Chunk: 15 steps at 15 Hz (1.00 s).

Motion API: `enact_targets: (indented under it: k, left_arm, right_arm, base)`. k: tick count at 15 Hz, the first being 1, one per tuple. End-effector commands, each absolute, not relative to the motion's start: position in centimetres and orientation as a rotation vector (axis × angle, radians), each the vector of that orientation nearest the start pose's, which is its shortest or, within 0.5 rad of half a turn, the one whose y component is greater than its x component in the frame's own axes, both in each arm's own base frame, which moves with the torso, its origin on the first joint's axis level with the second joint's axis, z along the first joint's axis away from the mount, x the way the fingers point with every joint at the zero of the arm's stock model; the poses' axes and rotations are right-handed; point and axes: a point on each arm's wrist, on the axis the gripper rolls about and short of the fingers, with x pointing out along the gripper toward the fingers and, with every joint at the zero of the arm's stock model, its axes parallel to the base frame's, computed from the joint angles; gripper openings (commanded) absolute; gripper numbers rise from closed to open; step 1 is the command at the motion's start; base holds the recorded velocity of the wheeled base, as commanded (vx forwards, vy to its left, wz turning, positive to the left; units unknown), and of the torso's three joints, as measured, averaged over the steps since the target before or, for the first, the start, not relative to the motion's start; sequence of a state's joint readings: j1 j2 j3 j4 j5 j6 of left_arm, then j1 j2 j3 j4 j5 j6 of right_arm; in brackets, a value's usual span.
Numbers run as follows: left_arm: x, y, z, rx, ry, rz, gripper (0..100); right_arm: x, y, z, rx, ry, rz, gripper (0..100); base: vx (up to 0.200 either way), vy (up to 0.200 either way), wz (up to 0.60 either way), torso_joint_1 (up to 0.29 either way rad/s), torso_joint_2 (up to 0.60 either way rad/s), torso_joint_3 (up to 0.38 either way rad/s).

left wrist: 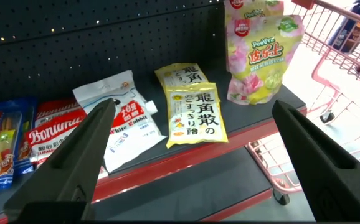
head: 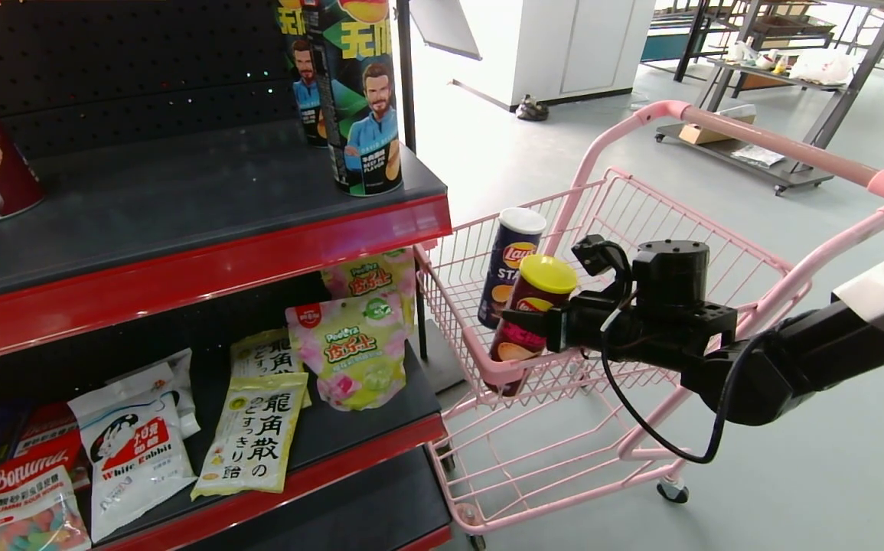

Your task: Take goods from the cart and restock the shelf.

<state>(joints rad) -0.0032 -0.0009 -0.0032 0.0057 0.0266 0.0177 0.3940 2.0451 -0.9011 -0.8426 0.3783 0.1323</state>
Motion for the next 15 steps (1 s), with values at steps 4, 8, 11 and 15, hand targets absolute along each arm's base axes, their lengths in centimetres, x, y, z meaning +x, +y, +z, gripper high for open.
enact_targets:
  k: [4, 8, 11, 15]
  left_arm:
    - [-2.3, 0.1, 7.6, 0.017, 0.003, 0.025, 100]
    - [-2.3, 0.1, 7.6, 0.015, 0.003, 0.025, 100]
    - [-2.3, 0.1, 7.6, 0.012, 0.003, 0.025, 100]
    - [-2.3, 0.1, 7.6, 0.012, 0.003, 0.025, 100]
  right_arm:
    - [33.4, 15.6, 13.3, 0.111, 0.233, 0.734, 0]
    - [31.3, 14.5, 17.2, 0.070, 0.116, 0.729, 0]
    - [29.4, 13.0, 21.1, 0.025, 0.020, 0.715, 0]
    - [24.6, 9.9, 27.0, -0.025, -0.055, 0.625, 0]
  base:
    - [0.000, 0.000, 0.00, 0.000, 0.00, 0.000]
    - [0.000, 0.000, 0.00, 0.000, 0.00, 0.000]
    - [0.000, 0.000, 0.00, 0.000, 0.00, 0.000]
    - [0.000, 0.000, 0.00, 0.000, 0.00, 0.000]
